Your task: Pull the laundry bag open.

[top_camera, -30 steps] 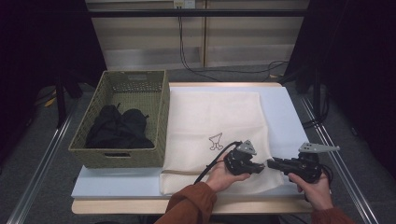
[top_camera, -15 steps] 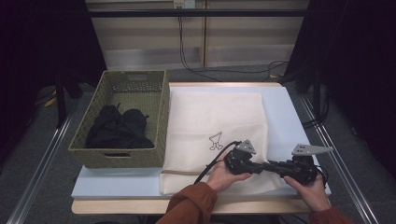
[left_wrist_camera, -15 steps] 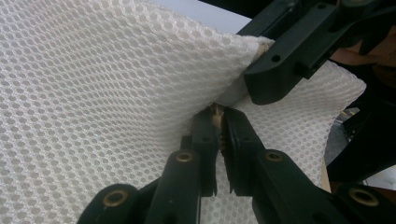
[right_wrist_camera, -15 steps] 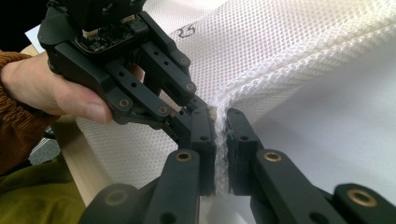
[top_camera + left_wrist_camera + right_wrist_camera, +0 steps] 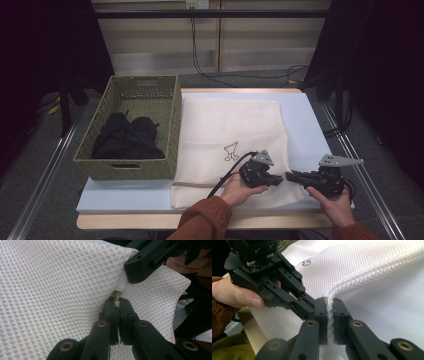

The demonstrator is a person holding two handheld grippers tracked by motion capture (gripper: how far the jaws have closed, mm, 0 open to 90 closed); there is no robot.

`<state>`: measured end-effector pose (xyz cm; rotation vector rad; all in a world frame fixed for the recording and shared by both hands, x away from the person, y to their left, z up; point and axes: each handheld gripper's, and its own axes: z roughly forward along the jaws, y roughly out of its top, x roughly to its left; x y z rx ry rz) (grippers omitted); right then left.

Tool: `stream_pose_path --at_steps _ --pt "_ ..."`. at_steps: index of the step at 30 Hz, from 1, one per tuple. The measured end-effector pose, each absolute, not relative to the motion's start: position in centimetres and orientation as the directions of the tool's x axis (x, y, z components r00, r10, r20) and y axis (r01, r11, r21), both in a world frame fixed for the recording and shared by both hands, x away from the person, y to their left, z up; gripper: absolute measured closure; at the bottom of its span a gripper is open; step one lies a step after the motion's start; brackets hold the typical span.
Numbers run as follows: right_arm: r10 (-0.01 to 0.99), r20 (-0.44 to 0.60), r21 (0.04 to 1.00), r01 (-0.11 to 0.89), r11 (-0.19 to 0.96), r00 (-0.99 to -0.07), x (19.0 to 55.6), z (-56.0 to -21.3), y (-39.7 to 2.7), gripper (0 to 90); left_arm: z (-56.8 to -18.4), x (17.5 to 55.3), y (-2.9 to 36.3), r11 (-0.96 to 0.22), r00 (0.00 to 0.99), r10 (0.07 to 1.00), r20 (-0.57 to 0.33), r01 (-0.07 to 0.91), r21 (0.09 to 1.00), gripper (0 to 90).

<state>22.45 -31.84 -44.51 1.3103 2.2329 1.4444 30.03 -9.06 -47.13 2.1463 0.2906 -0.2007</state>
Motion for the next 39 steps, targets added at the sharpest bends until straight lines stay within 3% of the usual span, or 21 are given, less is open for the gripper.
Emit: stream_pose_path --at_steps 13,39 --pt "0.76 0.29 0.807 0.575 0.133 -0.582 22.23 -44.56 -31.79 84.3 -46.92 30.24 -8.95 -0.566 0.966 0.12 -0.229 0.257 0.783 87.1" --pt "0.768 0.274 0.819 0.559 0.128 -0.578 21.95 -44.37 -31.6 84.6 -46.56 30.41 -8.78 -0.549 0.953 0.138 -0.269 0.3 0.78 87.3"
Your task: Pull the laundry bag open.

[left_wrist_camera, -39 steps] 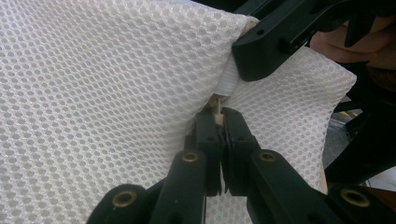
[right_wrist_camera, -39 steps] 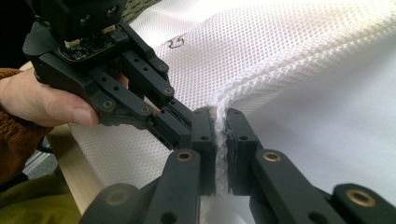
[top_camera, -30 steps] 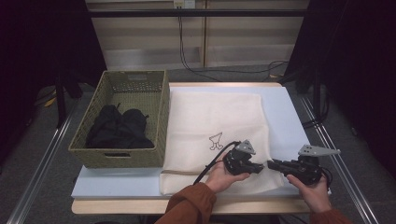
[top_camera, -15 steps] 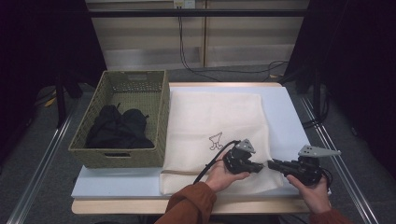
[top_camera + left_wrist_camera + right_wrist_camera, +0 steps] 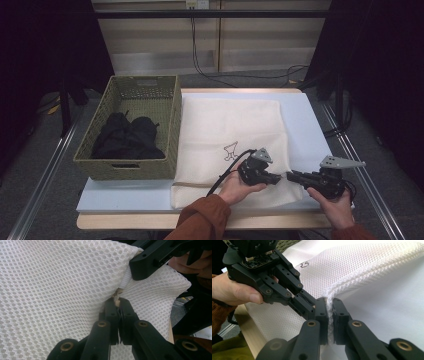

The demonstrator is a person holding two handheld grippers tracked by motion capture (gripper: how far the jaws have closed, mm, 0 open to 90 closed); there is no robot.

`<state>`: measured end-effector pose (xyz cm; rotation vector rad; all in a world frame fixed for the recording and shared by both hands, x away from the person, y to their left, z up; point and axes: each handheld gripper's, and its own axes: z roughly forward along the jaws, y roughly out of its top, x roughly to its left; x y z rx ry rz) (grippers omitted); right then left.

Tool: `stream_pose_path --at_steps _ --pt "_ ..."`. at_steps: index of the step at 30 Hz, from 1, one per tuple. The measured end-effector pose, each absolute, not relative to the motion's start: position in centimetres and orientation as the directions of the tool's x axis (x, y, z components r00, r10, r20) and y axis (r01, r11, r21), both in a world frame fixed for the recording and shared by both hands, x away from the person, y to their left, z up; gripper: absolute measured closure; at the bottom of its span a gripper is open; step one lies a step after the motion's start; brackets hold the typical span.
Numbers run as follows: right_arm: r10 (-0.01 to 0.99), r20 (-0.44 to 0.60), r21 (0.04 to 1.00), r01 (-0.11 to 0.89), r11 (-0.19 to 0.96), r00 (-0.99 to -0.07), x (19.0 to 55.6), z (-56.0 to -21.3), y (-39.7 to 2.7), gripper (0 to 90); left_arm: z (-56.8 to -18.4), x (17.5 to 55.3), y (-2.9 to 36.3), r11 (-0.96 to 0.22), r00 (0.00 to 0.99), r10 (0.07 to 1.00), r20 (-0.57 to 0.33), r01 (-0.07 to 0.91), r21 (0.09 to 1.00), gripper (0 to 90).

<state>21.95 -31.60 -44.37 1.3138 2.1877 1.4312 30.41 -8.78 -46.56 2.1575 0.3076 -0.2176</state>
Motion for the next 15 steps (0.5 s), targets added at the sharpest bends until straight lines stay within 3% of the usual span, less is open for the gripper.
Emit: stream_pose_path --at_steps 6,8,11,15 --pt "0.778 0.277 0.818 0.563 0.116 -0.563 22.0 -44.2 -32.0 85.0 -46.8 30.2 -8.6 -0.581 0.963 0.143 -0.229 0.268 0.768 87.3" --pt "0.78 0.294 0.825 0.559 0.085 -0.552 22.0 -44.0 -32.9 85.0 -47.2 30.7 -8.0 -0.554 0.945 0.151 -0.29 0.324 0.767 87.3" --pt "0.778 0.278 0.829 0.55 0.103 -0.564 22.0 -44.1 -32.8 85.0 -47.0 30.5 -8.4 -0.592 0.957 0.153 -0.247 0.289 0.752 87.3" --pt "0.776 0.282 0.831 0.548 0.096 -0.564 22.0 -43.9 -33.0 85.0 -46.8 30.5 -8.1 -0.574 0.955 0.148 -0.258 0.296 0.764 87.3"
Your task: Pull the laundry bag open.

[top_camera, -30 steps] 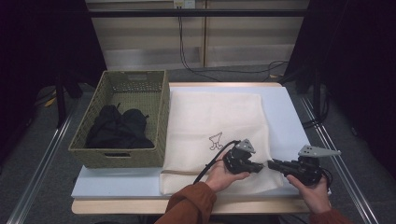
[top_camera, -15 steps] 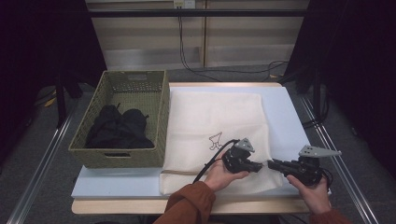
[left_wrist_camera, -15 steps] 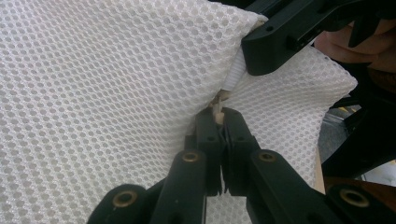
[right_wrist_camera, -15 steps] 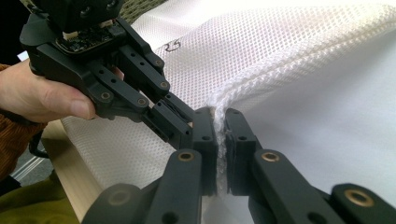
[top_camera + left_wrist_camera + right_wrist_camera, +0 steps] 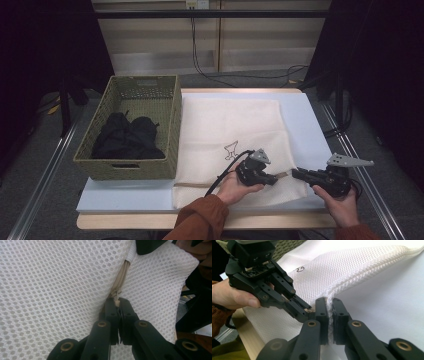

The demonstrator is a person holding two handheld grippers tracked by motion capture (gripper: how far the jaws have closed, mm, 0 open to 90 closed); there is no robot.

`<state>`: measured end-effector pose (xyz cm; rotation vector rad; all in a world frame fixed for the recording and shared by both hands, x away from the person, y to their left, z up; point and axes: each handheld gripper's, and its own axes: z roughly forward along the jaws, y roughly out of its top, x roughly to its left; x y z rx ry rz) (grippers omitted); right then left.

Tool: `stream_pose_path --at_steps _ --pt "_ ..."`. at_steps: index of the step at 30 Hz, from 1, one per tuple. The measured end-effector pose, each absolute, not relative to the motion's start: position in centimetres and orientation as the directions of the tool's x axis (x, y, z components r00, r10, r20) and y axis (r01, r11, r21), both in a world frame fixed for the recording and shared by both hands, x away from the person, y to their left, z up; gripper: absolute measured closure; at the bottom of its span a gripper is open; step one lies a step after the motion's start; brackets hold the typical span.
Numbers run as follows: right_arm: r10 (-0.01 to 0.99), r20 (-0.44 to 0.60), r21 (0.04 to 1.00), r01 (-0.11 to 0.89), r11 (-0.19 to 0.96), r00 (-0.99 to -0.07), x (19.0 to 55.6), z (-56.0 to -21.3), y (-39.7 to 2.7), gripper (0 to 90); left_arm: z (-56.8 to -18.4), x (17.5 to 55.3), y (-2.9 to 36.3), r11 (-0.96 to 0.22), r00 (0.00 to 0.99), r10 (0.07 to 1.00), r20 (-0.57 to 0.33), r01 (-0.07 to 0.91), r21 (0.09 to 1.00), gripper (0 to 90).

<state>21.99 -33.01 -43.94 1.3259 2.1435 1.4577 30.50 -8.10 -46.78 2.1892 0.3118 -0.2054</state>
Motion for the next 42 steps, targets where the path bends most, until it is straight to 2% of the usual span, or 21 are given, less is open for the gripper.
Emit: stream_pose_path --at_steps 9,18,21,24,35,42 --pt "0.77 0.295 0.82 0.563 0.1 -0.566 22.0 -44.3 -32.7 84.9 -46.8 30.1 -7.4 -0.589 0.963 0.151 -0.223 0.269 0.762 87.2" --pt "0.77 0.288 0.826 0.555 0.101 -0.569 21.9 -44.2 -32.5 85.0 -46.7 30.2 -6.9 -0.602 0.962 0.163 -0.219 0.273 0.75 87.3" --pt "0.775 0.29 0.827 0.554 0.092 -0.562 21.9 -44.2 -32.7 85.0 -46.9 30.1 -6.6 -0.578 0.954 0.171 -0.247 0.3 0.759 87.3" --pt "0.773 0.286 0.828 0.552 0.098 -0.566 21.8 -44.3 -32.7 85.0 -46.6 29.9 -6.5 -0.609 0.964 0.162 -0.209 0.265 0.748 87.3" --pt "0.77 0.289 0.828 0.552 0.096 -0.569 21.8 -44.3 -32.7 85.0 -46.8 30.0 -5.5 -0.576 0.954 0.178 -0.242 0.301 0.76 87.3" --pt "0.776 0.289 0.829 0.552 0.089 -0.56 21.8 -44.2 -32.9 85.0 -46.6 30.2 -5.0 -0.607 0.961 0.178 -0.211 0.276 0.746 87.2"
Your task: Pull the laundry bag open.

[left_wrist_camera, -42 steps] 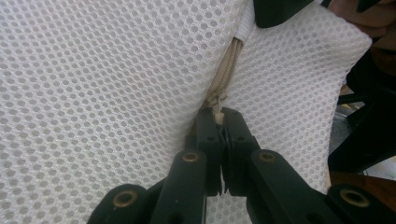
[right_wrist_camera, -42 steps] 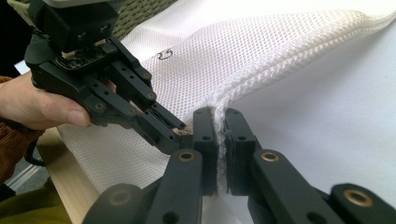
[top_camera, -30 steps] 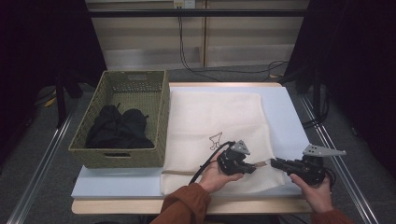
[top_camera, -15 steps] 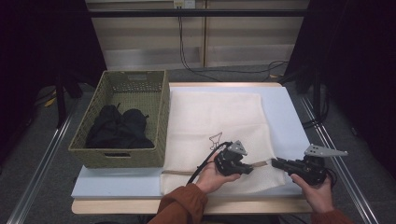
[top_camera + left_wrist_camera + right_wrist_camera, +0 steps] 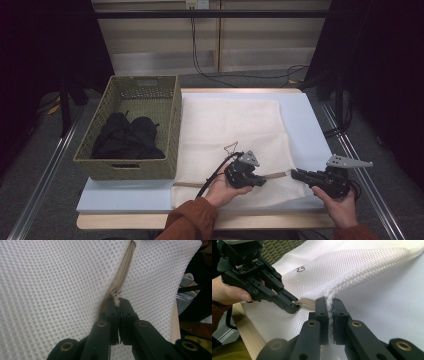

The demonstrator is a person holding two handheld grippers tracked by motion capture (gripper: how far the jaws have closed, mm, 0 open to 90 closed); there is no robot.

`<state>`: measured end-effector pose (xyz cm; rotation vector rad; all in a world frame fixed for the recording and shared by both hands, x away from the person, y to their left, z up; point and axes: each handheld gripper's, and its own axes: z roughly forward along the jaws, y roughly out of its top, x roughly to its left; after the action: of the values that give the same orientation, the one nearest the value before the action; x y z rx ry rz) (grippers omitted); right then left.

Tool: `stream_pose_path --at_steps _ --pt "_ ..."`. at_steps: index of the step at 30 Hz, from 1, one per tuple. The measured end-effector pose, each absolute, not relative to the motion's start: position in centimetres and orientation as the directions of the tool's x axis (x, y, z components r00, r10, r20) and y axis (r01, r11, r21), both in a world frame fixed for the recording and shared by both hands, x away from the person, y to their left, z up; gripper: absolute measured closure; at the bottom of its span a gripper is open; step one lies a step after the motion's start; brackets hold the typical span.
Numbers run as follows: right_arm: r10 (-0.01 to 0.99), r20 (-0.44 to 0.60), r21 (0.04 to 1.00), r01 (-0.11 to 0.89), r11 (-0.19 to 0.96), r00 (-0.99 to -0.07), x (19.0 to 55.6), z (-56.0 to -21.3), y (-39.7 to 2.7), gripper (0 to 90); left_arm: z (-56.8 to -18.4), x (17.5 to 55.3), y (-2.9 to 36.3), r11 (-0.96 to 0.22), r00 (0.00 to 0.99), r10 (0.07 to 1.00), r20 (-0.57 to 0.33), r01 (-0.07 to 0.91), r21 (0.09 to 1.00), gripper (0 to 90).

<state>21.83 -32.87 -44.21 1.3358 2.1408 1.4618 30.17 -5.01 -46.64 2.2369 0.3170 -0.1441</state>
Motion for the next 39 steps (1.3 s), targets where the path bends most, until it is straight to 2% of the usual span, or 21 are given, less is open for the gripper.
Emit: stream_pose_path --at_steps 2,6,7,26,39 --pt "0.777 0.294 0.827 0.556 0.085 -0.556 21.8 -44.3 -32.9 85.0 -46.9 30.0 -5.0 -0.573 0.956 0.185 -0.226 0.292 0.766 87.2" --pt "0.78 0.291 0.827 0.556 0.086 -0.554 21.8 -44.2 -32.9 85.0 -46.7 30.1 -4.8 -0.606 0.959 0.183 -0.217 0.284 0.743 87.2" --pt "0.779 0.286 0.829 0.552 0.089 -0.557 21.8 -44.2 -32.9 85.0 -46.9 30.0 -4.8 -0.577 0.952 0.193 -0.236 0.305 0.758 87.3" --pt "0.785 0.284 0.832 0.548 0.084 -0.55 21.7 -44.2 -33.2 84.9 -46.5 30.2 -4.1 -0.611 0.962 0.187 -0.199 0.273 0.743 87.2" --pt "0.785 0.285 0.831 0.55 0.083 -0.55 21.7 -44.2 -33.3 84.9 -46.6 30.1 -3.6 -0.602 0.959 0.192 -0.208 0.282 0.747 87.2"
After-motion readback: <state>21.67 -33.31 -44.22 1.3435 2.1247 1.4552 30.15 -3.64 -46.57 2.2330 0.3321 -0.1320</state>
